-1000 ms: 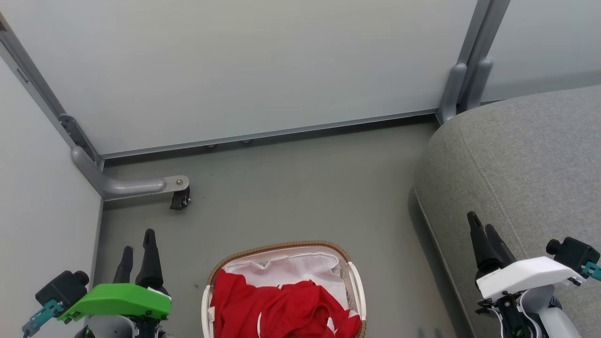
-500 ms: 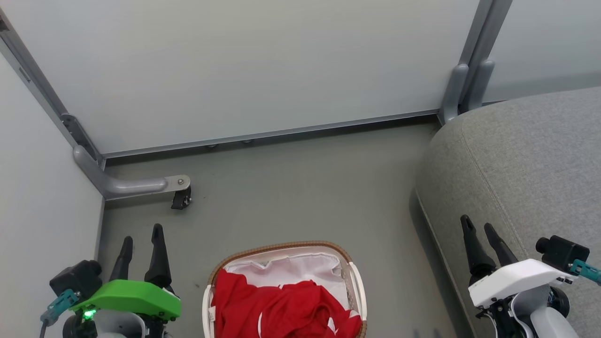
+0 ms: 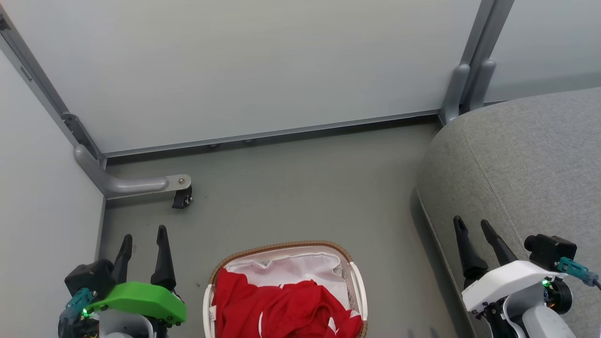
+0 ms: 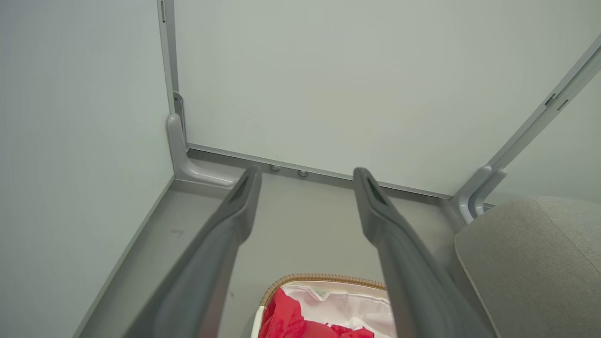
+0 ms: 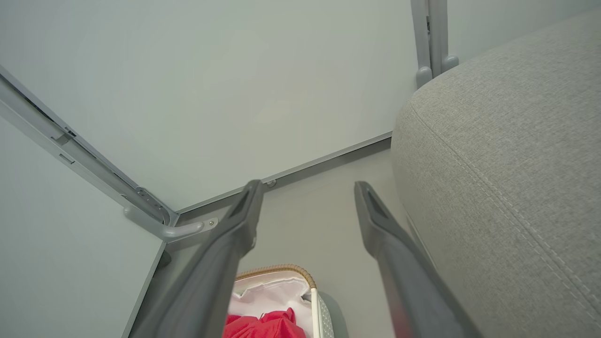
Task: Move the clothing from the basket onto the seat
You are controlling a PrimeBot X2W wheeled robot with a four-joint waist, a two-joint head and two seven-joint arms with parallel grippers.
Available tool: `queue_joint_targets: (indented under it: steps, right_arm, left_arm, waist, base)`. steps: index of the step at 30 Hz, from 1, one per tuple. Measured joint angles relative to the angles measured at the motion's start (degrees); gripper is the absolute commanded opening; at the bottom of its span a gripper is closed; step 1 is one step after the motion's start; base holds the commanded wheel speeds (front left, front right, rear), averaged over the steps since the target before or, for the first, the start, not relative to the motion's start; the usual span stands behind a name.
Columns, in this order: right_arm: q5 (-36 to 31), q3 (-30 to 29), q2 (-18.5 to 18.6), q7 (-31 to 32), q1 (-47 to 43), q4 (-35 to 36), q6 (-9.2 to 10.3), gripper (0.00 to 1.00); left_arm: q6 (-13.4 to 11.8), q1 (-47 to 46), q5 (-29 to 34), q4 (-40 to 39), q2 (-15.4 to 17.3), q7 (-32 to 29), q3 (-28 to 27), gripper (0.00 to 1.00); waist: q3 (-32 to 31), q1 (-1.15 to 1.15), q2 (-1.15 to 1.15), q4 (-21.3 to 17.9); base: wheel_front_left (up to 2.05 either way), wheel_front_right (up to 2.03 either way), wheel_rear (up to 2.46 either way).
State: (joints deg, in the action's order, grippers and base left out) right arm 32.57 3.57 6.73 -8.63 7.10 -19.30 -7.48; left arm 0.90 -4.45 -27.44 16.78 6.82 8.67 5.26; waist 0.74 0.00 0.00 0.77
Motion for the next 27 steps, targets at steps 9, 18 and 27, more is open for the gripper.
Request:
queue_joint_targets:
  steps: [9,18,27]
  right_arm:
    - [-4.9,0.7,0.4,-1.2,0.4,-0.3,0.0,1.0]
    - [-9.7,1.0,0.4,-2.4,0.6,-1.1,0.0,1.0]
    - [-14.1,1.0,0.4,-3.5,0.5,-2.2,0.0,1.0]
  left_arm:
    - [-0.7,0.0,5.0,-0.1,0.1,1.2,0.7,1.0]
    - [-1.0,0.1,10.1,-0.1,0.3,2.4,1.4,1.0]
    - [-1.2,0.2,14.3,0.2,0.4,3.5,1.7,1.0]
  waist:
    - [0.1,0.0,0.0,0.2]
    - [0.2,0.0,0.0,0.4]
    - [-0.2,0.0,0.0,0.6]
  base:
    - [0.0,0.0,0.0]
    - [0.0,0.0,0.0]
    - [0.0,0.0,0.0]
